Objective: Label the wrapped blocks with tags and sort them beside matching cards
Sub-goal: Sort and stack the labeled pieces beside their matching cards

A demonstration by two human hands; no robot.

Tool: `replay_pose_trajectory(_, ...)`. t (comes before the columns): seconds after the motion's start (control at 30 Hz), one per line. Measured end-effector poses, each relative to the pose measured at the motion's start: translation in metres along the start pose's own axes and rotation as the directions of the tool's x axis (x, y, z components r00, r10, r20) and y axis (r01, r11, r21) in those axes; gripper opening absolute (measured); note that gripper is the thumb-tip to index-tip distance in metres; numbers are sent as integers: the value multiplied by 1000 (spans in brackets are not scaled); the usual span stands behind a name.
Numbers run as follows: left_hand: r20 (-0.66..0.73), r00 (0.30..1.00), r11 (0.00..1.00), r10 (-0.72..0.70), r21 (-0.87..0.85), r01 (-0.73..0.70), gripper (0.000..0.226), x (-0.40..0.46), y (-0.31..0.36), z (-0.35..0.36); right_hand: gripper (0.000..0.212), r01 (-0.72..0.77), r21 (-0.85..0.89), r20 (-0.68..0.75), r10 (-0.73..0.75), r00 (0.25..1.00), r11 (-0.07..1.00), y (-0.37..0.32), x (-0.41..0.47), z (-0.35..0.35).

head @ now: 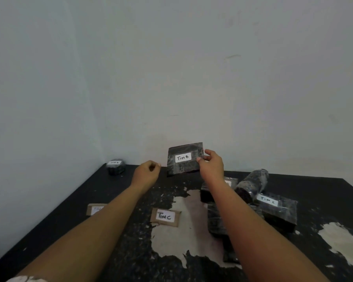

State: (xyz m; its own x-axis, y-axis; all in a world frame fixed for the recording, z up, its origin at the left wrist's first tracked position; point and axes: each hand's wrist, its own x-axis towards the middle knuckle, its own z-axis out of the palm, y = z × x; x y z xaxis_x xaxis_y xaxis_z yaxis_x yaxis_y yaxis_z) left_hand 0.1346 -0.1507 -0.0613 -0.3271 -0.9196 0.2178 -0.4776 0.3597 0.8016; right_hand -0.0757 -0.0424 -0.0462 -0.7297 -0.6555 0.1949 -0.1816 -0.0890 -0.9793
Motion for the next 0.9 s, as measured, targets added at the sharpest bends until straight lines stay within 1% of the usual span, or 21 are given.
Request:
replay_pose_trajectory(0.07,-31,1000,999,-5,43,6,18,5,-18,-23,39,-13,-2,49,13,999,1000,2,-5,24)
replay_pose_trajectory(0.23,-96,994,988,-57,138,70,26,17,-62,-82,26,-69,30,184,62,981,997,8,-19,91)
replay_pose_trajectory(0.33,-129,988,981,-86,163,107,25,23,-90,-111,24,-112,26,252,102,962,993,17,-25,135)
replay_pose_trajectory(0.5,-161,982,991,-102,71,115,22,32,-128,-139,23,-125,14,333,113,936,992,38,-32,207)
replay_pose_trajectory(0.63,-186,974,989,-129,40,139,26,48,-165,-157,24,-177,24,367,155,917,984,53,-31,258)
replay_pose_trajectory(0.73,-221,960,985,-170,-3,174,24,61,-192,-166,25,-208,30,372,183,910,978,64,-24,290)
replay_pose_trajectory(0.8,-201,961,982,-190,-18,190,22,69,-207,-168,26,-226,27,383,198,902,974,71,-21,309)
replay_pose_trajectory(0.9,-146,966,977,-211,-44,207,26,81,-223,-167,26,-246,27,389,216,896,969,80,-15,331)
